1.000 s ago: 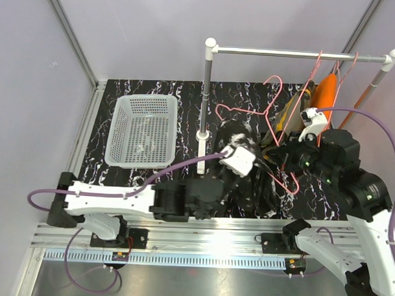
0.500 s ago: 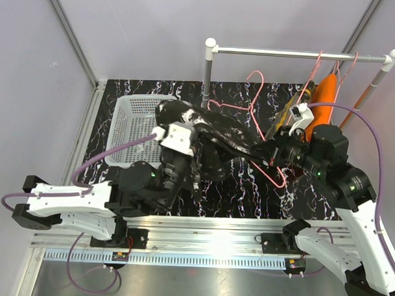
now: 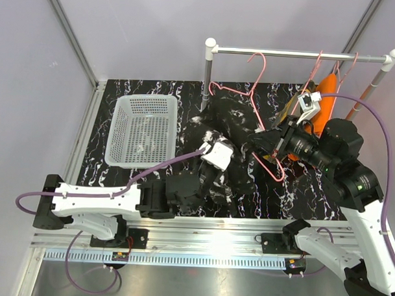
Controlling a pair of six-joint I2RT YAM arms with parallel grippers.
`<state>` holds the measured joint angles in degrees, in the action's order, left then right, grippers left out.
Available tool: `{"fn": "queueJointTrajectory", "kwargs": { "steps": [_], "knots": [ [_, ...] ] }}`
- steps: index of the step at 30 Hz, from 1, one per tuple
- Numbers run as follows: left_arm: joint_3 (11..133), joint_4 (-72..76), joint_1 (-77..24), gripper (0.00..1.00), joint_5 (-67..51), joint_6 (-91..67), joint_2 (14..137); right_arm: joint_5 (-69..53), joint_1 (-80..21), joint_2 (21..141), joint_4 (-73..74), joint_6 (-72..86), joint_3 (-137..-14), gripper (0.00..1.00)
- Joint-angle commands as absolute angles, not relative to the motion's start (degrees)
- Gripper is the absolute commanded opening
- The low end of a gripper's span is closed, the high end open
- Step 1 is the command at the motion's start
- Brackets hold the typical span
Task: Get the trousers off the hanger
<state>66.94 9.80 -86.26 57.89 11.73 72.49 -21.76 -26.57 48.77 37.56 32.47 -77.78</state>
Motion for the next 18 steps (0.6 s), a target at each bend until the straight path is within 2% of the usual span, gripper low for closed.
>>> {"fn": "queueJointTrajectory", "kwargs": {
  "steps": [1, 3, 4, 5, 14, 18],
  "knots": [
    [63.5, 14.7, -85.3, 0.32, 54.6, 8.0, 71.9, -26.9, -26.6, 48.2, 27.1, 35.5, -82.7, 0.00],
    [60.8, 16.3, -85.3, 0.34, 54.3, 8.0, 71.8, -27.0, -26.7, 48.2, 27.3, 35.9, -84.7, 0.00],
    [60.3, 17.7, -85.3, 0.13, 54.1, 8.2, 71.8, -26.6, -26.7, 48.1, 27.9, 36.1, -85.9, 0.00],
    [59.9, 18.0, -85.3, 0.00, 53.9, 8.2, 71.7, -26.1, -26.7, 48.0, 28.1, 36.1, -86.4, 0.00],
    [63.4, 22.8, -85.3, 0.00, 55.5, 14.1, 71.4, -24.5, -26.6, 47.8, 28.4, 35.4, -85.2, 0.00],
    [61.7, 29.2, -85.3, 0.01, 55.0, 19.7, 72.1, -24.3, -26.6, 48.9, 29.4, 36.6, -89.5, 0.00]
  ]
}}
